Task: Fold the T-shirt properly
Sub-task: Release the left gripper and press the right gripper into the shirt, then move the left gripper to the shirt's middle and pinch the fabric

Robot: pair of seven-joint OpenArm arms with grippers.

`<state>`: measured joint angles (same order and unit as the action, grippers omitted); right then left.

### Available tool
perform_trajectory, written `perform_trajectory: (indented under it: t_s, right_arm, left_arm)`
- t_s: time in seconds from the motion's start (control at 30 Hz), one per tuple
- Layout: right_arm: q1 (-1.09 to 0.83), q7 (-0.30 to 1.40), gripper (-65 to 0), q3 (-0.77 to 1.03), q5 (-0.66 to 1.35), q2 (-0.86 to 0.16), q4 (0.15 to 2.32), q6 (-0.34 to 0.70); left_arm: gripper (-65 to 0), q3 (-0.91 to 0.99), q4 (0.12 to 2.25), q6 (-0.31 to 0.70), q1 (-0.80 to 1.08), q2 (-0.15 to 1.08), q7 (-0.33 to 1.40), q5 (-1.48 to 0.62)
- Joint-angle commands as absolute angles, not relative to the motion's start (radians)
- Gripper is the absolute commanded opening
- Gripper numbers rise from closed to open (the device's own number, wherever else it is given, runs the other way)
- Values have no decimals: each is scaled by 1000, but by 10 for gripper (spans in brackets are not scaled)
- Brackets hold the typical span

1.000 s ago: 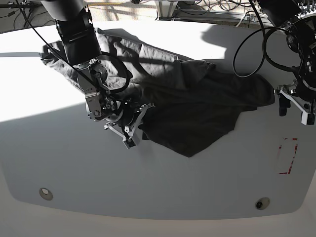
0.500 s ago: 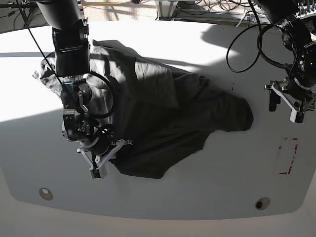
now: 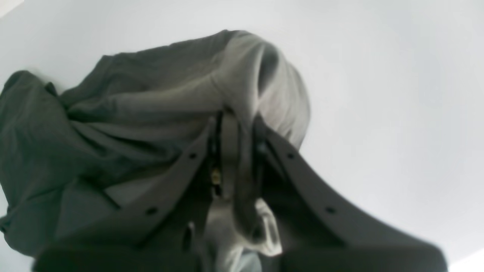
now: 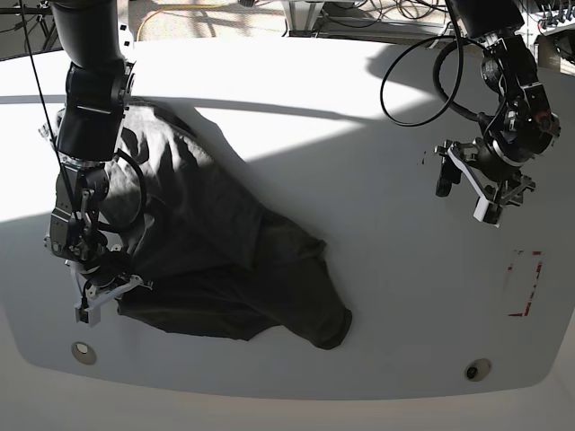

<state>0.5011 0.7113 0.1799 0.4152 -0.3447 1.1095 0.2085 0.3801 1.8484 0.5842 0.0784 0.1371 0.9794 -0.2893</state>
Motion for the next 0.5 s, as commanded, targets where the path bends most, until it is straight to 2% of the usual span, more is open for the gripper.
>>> perform_trajectory:
  t_s: [0.0, 0.2, 0.47]
  right_arm:
    - [521, 687, -650, 193, 427, -378, 1122, 216]
    - [475, 687, -650, 193, 429, -404, 1152, 223]
    - [414, 687, -650, 189, 429, -406, 1214, 225]
  left_arm:
    - [-204, 344, 1862, 584, 64, 108, 963, -302]
    - [-204, 251, 1851, 584, 61, 16, 960, -303]
    - [-204, 131, 1710, 584, 18, -93, 917, -303]
